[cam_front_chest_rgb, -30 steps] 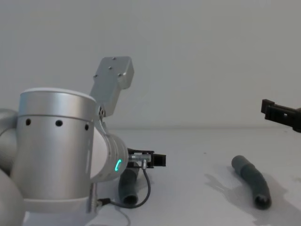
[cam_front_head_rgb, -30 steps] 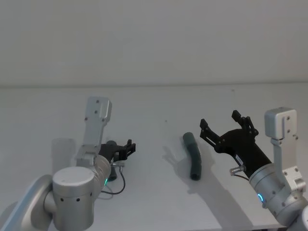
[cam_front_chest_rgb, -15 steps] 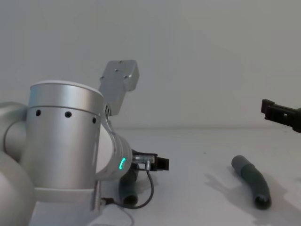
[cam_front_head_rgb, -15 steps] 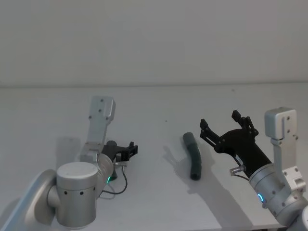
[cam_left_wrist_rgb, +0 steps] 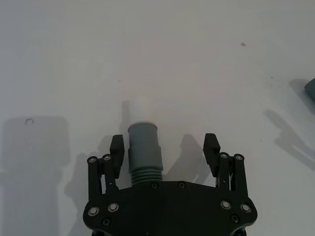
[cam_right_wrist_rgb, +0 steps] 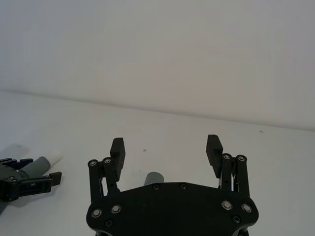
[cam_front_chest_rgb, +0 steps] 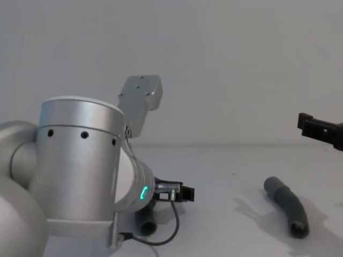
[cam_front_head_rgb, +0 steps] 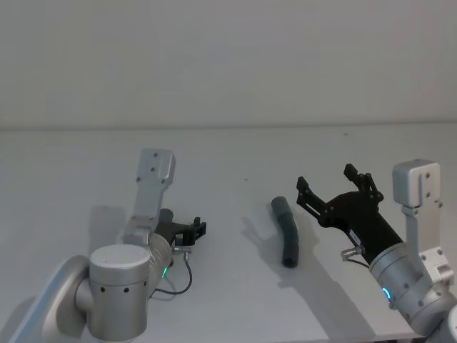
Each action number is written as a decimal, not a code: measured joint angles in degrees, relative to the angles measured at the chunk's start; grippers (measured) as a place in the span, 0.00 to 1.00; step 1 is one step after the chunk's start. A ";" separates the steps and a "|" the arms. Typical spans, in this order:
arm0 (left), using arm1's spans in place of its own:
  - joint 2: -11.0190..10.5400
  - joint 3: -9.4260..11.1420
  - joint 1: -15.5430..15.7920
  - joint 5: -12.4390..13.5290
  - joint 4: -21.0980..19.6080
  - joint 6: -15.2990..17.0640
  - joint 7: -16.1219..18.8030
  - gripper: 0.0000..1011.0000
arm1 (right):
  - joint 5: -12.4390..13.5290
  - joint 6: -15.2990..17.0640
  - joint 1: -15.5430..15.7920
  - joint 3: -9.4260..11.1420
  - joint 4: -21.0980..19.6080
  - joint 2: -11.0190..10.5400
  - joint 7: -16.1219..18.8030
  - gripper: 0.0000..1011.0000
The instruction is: Use both hands to pick up one end of the pipe from the table, align the ends, and insert them.
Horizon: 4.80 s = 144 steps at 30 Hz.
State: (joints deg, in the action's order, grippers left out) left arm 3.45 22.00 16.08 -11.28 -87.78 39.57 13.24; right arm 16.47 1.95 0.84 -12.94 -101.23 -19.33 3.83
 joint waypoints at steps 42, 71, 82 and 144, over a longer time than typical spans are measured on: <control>0.59 -0.11 -0.49 0.63 0.08 0.12 0.14 0.32 | 0.00 0.00 0.00 0.00 0.00 0.00 0.00 0.99; -9.36 1.19 2.31 1.48 -3.96 -7.93 -12.65 0.32 | 0.00 0.00 0.00 0.00 0.00 0.00 0.00 0.99; -16.38 1.42 5.48 0.10 -5.15 -10.14 -23.77 0.32 | 0.00 0.00 0.00 0.00 0.00 0.00 0.00 0.99; -34.61 13.10 24.17 -7.44 10.91 -19.47 -70.59 0.32 | 0.00 0.00 0.00 0.00 0.00 0.00 0.00 0.99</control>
State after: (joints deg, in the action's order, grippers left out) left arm -31.16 35.11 40.26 -18.72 -76.86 20.10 -57.35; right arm 16.46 1.95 0.84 -12.94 -101.23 -19.34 3.83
